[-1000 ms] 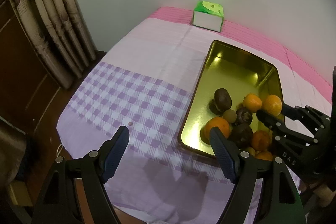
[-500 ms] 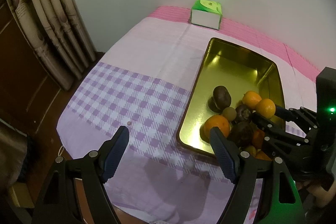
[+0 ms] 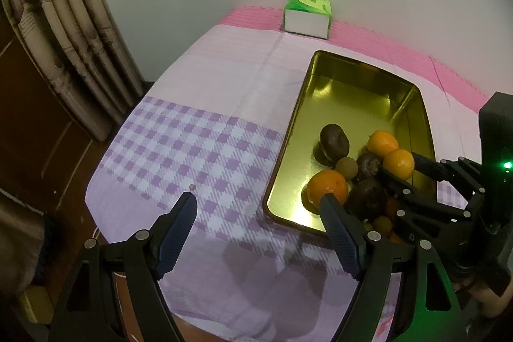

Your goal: Organize fruits

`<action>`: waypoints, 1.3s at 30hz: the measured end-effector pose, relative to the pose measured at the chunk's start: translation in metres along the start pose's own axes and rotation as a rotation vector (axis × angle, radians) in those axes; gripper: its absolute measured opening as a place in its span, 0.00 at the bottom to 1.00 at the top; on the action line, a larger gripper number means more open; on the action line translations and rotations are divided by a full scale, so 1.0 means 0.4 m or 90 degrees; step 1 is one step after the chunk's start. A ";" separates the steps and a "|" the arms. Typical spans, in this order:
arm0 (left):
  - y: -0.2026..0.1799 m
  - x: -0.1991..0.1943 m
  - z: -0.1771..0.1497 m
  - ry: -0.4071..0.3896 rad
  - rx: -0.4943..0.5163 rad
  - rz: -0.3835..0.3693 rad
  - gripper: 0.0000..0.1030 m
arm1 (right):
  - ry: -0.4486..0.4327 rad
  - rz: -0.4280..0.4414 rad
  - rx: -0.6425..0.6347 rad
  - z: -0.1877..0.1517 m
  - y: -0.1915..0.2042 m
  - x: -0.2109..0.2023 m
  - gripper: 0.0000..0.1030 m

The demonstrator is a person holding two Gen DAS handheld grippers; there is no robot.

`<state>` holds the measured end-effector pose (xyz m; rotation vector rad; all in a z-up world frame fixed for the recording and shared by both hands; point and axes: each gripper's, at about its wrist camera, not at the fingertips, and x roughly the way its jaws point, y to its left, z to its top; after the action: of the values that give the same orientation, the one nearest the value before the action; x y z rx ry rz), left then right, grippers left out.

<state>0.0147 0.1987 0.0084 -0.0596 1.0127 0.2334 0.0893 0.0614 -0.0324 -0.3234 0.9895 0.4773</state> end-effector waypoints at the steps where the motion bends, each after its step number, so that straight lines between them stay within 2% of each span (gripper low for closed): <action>1: -0.002 0.000 0.000 0.000 0.003 0.000 0.77 | -0.001 -0.001 0.001 -0.001 0.001 -0.003 0.42; 4: -0.010 0.001 -0.002 0.001 0.012 0.001 0.79 | -0.010 0.004 0.009 0.000 -0.004 -0.017 0.48; 6: -0.013 0.000 -0.003 -0.001 0.016 0.003 0.82 | -0.018 0.002 0.013 0.001 -0.007 -0.031 0.59; 10: -0.019 0.002 -0.004 -0.002 0.024 0.003 0.82 | -0.033 0.006 0.029 -0.005 -0.015 -0.067 0.64; 21: -0.032 0.005 -0.007 -0.003 0.044 0.007 0.82 | -0.035 0.008 0.105 -0.068 -0.054 -0.147 0.90; 30: -0.044 0.002 -0.012 -0.005 0.059 0.013 0.83 | -0.024 0.002 0.153 -0.111 -0.065 -0.158 1.00; 39: -0.059 -0.001 -0.020 -0.007 0.082 0.018 0.83 | -0.022 -0.021 0.137 -0.125 -0.048 -0.166 1.00</action>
<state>0.0130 0.1742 0.0032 0.0723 1.0156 0.1935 0.0328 0.0059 -0.0004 -0.1379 0.9901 0.3411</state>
